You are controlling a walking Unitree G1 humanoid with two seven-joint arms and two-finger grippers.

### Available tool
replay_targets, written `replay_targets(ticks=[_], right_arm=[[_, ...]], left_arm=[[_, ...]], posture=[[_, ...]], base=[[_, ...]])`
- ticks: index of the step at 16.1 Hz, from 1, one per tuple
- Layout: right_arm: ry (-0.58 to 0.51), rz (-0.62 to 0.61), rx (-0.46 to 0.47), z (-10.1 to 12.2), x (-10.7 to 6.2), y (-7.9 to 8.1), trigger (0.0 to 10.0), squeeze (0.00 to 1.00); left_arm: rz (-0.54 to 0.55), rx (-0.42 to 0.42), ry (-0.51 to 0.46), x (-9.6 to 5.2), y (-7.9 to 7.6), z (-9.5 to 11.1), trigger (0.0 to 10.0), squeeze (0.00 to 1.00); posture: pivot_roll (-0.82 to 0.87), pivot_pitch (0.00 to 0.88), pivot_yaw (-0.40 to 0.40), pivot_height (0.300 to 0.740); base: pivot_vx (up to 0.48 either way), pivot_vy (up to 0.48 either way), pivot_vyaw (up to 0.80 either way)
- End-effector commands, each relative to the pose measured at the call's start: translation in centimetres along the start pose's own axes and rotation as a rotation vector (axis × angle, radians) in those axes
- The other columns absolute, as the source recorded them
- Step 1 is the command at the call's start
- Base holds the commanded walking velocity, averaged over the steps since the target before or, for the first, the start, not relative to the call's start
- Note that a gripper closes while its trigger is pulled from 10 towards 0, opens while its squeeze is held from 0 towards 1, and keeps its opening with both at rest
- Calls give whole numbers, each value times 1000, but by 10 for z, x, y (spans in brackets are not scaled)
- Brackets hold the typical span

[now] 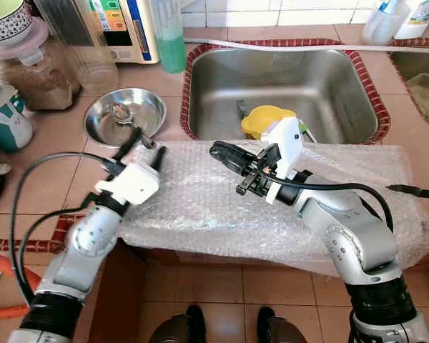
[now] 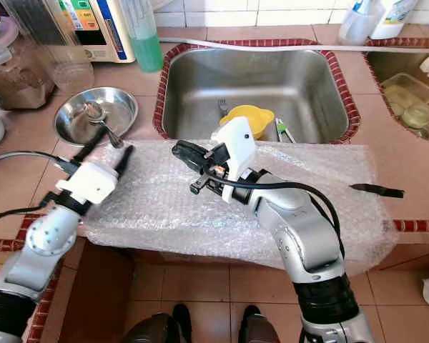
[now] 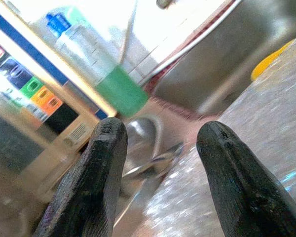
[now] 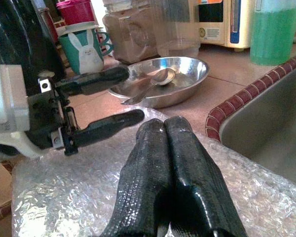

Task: Kitchen organization

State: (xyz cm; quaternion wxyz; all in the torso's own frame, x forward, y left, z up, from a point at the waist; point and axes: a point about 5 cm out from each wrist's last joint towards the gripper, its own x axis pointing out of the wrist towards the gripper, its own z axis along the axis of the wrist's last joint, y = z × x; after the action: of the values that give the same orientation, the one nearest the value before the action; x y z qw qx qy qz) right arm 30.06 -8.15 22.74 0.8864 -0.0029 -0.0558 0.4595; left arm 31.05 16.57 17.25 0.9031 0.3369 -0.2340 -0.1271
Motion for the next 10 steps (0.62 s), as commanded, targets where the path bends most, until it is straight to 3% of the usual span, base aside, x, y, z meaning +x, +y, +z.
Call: replay_targets(ticks=[1,9,10], right_arm=[[-3,15,-5,0,1,2,10000,0],[-12,-64,6,-2,-4,-2,10000,0],[-16,-102,5,-3,-7,-4,10000,0]], left_arm=[[-37,-14,-26,-3,-7,4,10000,0],[-46,-18,-37,9,-15,4,10000,0],[-48,-25,-42,11,-15,4,3922,0]], posture=[[-97,268,82,740],[-129,270,99,740],[-139,269,106,740]], base=[[0,0,0],[0,0,0],[0,0,0]])
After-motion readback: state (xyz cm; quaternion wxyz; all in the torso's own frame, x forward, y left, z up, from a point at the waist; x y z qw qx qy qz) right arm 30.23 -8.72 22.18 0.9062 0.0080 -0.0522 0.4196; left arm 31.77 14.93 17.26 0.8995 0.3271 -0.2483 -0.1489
